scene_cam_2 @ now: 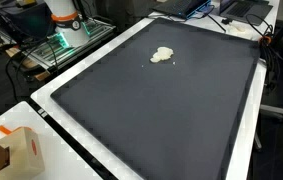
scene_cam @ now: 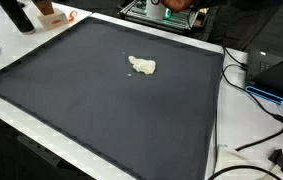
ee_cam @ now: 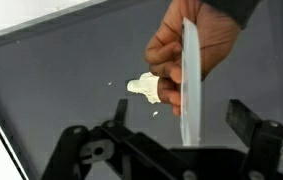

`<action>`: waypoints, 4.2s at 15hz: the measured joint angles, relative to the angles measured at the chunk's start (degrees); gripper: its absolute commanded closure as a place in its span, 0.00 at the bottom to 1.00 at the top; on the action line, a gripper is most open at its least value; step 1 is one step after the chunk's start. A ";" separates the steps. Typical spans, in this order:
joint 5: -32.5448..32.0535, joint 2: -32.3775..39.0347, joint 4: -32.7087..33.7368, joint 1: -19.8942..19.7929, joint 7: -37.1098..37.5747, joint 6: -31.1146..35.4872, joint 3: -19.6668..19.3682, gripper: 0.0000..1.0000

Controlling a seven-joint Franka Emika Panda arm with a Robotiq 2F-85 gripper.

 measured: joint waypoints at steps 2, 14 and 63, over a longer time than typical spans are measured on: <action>0.00 0.00 0.01 0.00 0.00 0.00 0.00 0.00; -1.06 0.41 1.27 2.34 -0.04 0.00 -2.42 0.89; 6.10 3.55 -1.04 2.96 -14.66 11.10 -7.90 0.99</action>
